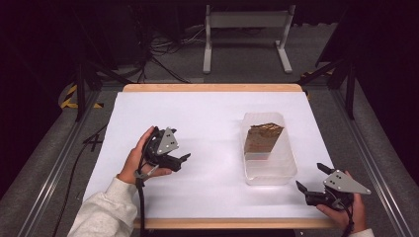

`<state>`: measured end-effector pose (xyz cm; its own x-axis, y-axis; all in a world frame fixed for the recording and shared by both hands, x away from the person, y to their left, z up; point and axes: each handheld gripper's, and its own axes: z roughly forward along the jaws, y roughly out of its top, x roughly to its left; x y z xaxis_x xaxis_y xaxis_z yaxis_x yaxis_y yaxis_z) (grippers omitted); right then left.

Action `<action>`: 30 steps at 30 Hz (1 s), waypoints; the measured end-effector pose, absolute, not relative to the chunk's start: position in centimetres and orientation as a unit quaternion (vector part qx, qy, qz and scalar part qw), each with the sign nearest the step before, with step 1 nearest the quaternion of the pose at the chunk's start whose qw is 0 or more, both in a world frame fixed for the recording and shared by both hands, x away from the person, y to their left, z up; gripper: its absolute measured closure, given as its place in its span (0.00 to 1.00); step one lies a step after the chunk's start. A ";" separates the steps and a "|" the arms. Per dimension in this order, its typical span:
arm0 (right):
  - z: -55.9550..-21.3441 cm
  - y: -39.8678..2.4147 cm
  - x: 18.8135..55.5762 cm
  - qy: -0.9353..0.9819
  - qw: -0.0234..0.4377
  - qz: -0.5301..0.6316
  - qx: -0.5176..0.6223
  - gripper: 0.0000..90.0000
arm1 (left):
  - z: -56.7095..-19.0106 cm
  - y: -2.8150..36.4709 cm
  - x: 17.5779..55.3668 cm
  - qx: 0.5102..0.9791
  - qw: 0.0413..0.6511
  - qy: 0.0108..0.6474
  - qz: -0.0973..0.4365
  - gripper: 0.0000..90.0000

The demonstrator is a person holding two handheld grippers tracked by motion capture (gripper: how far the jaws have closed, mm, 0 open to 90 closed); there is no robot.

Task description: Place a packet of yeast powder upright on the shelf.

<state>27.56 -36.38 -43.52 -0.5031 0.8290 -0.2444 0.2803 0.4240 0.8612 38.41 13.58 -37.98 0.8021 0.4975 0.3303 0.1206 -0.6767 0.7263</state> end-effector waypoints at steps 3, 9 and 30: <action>-43.5 -36.4 27.6 0.770 0.344 0.398 0.361 0.11 | -38.3 14.5 38.0 0.876 0.358 0.184 0.264 0.14; -43.5 -36.4 27.7 0.771 0.345 0.398 0.359 0.11 | -39.3 16.1 36.7 0.868 0.365 0.206 0.266 0.13; -43.4 -36.3 27.7 0.772 0.346 0.398 0.355 0.11 | -43.2 21.4 33.5 0.847 0.363 0.271 0.277 0.13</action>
